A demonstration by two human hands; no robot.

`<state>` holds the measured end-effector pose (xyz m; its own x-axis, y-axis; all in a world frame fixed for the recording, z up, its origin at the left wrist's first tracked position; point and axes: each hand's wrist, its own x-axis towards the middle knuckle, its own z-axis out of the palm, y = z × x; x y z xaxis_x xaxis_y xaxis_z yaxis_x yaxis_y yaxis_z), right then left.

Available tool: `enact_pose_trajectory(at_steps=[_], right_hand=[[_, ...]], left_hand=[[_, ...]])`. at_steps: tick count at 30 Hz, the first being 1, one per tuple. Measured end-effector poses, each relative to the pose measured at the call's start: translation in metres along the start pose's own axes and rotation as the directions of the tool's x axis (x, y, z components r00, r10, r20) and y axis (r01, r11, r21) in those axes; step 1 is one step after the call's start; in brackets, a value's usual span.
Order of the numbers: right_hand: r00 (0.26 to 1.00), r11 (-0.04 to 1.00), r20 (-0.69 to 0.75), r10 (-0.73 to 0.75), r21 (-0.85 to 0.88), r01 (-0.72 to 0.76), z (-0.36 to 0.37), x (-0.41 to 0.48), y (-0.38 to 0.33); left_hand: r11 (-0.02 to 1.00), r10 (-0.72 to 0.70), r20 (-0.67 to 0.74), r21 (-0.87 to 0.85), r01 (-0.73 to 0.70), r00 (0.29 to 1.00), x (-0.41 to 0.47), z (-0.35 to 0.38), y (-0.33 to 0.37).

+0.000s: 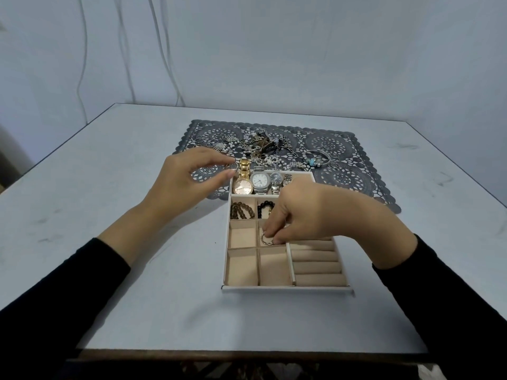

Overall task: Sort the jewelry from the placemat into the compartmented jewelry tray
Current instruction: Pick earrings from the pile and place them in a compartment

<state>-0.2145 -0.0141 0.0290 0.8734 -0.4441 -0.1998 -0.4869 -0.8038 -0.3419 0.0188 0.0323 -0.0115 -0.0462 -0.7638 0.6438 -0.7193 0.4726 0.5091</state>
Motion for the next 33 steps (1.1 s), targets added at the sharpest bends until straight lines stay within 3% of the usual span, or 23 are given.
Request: enact_pose_trajectory(at_steps=[15, 20, 24, 28, 33], right_hand=[[0.997, 0.996, -0.051, -0.054, 0.067, 0.057, -0.003, -0.006, 0.005], [0.999, 0.976, -0.051, -0.018, 0.216, 0.028, -0.006, -0.01, 0.01], [0.984, 0.932, -0.18, 0.017, 0.36, 0.049, -0.011, -0.018, 0.018], [0.891, 0.85, -0.428, 0.155, 0.517, 0.1, -0.006, -0.022, 0.037], [0.662, 0.933, -0.69, 0.293, 0.357, -0.041, 0.018, -0.014, 0.073]], left_hand=[[1.0, 0.027, -0.004, 0.015, -0.027, 1.0, 0.0, -0.001, 0.004], [0.999, 0.05, 0.01, 0.02, -0.05, 0.999, -0.001, 0.0, 0.007], [0.997, 0.074, 0.011, 0.008, -0.074, 0.997, -0.002, 0.002, 0.01], [0.994, 0.105, 0.036, -0.022, -0.105, 0.994, -0.004, 0.003, 0.013], [0.989, 0.137, 0.1, -0.063, -0.131, 0.986, -0.01, 0.003, 0.016]])
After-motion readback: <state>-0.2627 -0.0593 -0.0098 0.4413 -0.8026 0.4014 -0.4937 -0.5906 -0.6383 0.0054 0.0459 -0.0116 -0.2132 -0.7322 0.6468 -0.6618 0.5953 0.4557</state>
